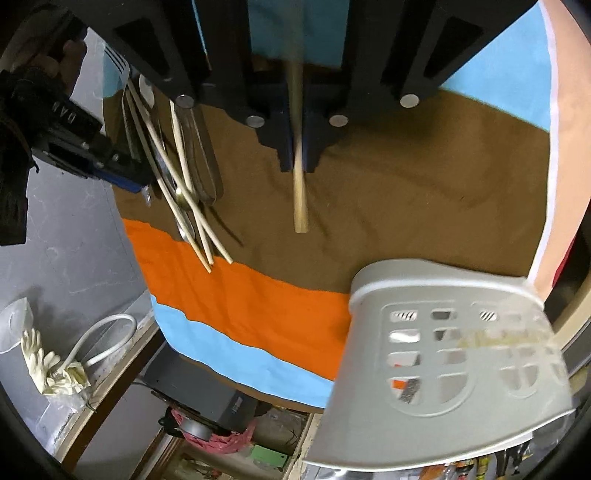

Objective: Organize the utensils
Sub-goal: 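Grasp a wooden chopstick with the left gripper while the right gripper grasps a silver fork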

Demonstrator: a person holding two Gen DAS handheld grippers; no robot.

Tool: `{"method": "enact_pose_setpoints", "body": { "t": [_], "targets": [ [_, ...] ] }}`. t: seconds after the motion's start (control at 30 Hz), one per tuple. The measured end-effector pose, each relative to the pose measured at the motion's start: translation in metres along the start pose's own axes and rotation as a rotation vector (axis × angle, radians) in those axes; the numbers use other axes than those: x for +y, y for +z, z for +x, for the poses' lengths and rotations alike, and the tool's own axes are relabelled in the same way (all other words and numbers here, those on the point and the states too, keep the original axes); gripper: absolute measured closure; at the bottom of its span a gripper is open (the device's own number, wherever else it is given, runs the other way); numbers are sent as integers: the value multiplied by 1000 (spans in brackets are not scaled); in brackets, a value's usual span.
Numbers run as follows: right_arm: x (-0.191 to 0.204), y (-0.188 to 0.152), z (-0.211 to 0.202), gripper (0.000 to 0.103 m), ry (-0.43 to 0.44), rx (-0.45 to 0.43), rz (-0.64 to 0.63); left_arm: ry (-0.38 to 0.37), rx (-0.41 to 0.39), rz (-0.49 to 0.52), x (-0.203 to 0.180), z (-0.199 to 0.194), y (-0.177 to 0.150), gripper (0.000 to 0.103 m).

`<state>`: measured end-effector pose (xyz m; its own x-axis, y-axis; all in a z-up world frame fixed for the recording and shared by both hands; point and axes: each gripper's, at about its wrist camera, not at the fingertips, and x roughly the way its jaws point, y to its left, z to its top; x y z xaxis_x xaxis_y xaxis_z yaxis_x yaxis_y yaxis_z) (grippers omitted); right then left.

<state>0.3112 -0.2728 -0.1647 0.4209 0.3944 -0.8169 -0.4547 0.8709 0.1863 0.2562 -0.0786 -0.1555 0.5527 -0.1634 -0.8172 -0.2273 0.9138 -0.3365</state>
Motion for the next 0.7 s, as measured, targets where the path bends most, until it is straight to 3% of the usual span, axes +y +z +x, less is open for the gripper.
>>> {"method": "enact_pose_setpoints", "body": {
  "t": [0.4,0.57,0.7],
  "targets": [
    [-3,-10,-20,86,12,-56,70,-35,167,68,6,8,2,96],
    [3,-13,-32,86,12,-94,71,-25,121,94,-1,1,-3,98],
    [7,-17,-49,86,22,-140,74,-79,38,69,2,-24,-9,98]
  ]
}}
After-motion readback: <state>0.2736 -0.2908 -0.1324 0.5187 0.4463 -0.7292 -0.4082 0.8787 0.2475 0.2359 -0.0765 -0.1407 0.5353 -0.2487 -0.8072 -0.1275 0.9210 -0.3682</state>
